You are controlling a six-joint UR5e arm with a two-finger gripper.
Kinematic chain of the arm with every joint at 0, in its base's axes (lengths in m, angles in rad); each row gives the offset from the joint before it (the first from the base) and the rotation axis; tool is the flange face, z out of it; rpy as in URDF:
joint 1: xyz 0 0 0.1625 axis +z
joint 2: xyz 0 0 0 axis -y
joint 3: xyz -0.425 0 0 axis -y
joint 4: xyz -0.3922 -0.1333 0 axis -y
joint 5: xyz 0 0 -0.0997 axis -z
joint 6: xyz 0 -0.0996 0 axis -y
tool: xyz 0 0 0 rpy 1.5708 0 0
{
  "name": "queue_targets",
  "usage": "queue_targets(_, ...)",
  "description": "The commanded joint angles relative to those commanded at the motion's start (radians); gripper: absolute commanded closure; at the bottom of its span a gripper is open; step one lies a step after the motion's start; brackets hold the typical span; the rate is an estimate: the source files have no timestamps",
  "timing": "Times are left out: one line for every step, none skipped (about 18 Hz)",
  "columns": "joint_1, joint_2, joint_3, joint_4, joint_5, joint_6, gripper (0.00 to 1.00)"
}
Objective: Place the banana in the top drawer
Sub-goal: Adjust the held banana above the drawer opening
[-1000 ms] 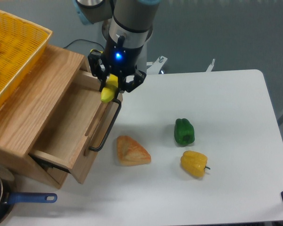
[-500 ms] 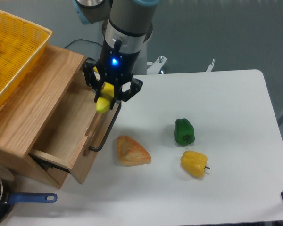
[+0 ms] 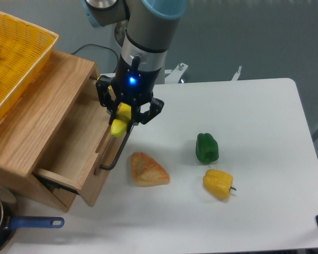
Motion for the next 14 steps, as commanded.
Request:
queue_targets(0.000,0.000,0.000,0.006,0.000,0.000,0.89)
queue_targets(0.000,0.000,0.000,0.006,0.000,0.002,0.89)
queue_targets(0.002,0.000,0.000,0.006,0.002,0.006,0.89)
queue_targets(0.006,0.000,0.000,0.008,0.002,0.008,0.89)
queue_targets(0.011,0.000,0.002,0.011,0.002,0.009,0.89)
queue_targets(0.020,-0.002,0.006,0.017,0.002,0.009,0.89)
queue_targets(0.032,0.000,0.008,0.032,0.000,0.009,0.89)
queue_targets(0.041,0.000,0.008,0.044,0.000,0.009,0.89)
queue_targets(0.049,0.002,0.008,0.055,-0.002,0.009,0.89)
queue_targets(0.052,0.002,0.008,0.066,0.000,0.009,0.89)
queue_targets(0.055,0.002,0.008,0.077,-0.002,0.009,0.89)
queue_targets(0.058,0.002,0.008,0.089,-0.002,0.009,0.89)
queue_targets(0.060,0.003,0.006,0.103,0.000,0.008,0.89)
queue_targets(0.060,0.003,0.006,0.120,0.000,0.008,0.89)
